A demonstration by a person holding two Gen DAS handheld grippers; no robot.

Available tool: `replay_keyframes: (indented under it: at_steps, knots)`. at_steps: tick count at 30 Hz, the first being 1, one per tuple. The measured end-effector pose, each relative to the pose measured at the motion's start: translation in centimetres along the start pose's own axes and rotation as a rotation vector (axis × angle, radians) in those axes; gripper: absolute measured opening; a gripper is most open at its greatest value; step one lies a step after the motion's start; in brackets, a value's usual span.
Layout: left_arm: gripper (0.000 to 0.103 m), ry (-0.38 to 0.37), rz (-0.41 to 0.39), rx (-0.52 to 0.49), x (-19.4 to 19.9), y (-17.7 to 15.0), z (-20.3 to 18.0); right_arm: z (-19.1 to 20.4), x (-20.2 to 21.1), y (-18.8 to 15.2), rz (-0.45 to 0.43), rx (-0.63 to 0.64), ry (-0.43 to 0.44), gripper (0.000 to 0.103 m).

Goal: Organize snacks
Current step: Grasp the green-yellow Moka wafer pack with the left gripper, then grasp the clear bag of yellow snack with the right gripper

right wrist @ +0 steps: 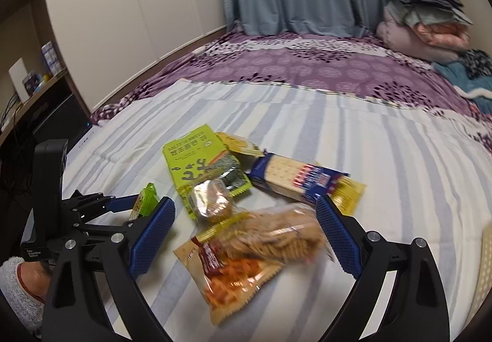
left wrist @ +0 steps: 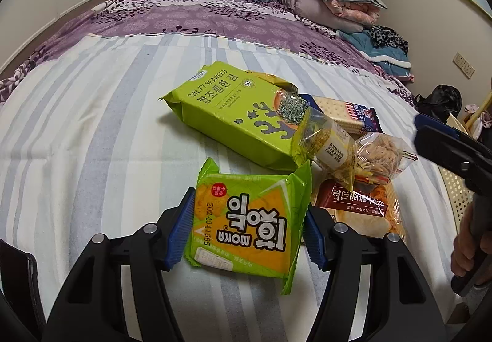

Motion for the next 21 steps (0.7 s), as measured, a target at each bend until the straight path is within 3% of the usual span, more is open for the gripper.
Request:
replay_keyframes:
  at_steps: [7,11,16,21]
  knots:
    - [0.064,0.013,0.001,0.017,0.4,-0.1,0.6,1.8,-4.2,0.2,0.09,0.078,0.057,0.09]
    - [0.064,0.021,0.007,0.028,0.6,-0.5,1.2,1.7,-6.8,0.1,0.149,0.106,0.062,0.077]
    - [0.064,0.029,0.008,0.029,0.8,-0.6,1.3,1.5,-8.3,-0.1,0.193,0.122,0.079,0.068]
    - [0.064,0.034,0.005,0.033,1.0,-0.5,1.3,1.8,-8.1,-0.2,0.191,0.124,0.086,0.047]
Point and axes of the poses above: each gripper's, at about its wrist camera, not at the fingertips, and x roughly against the way its jaws point, z to its left, y to its top, the point moved 5 cm from there along -x, roughly the way its jaws point, and after that the axes turned 10 degrees about y, right-handed, at the moved point
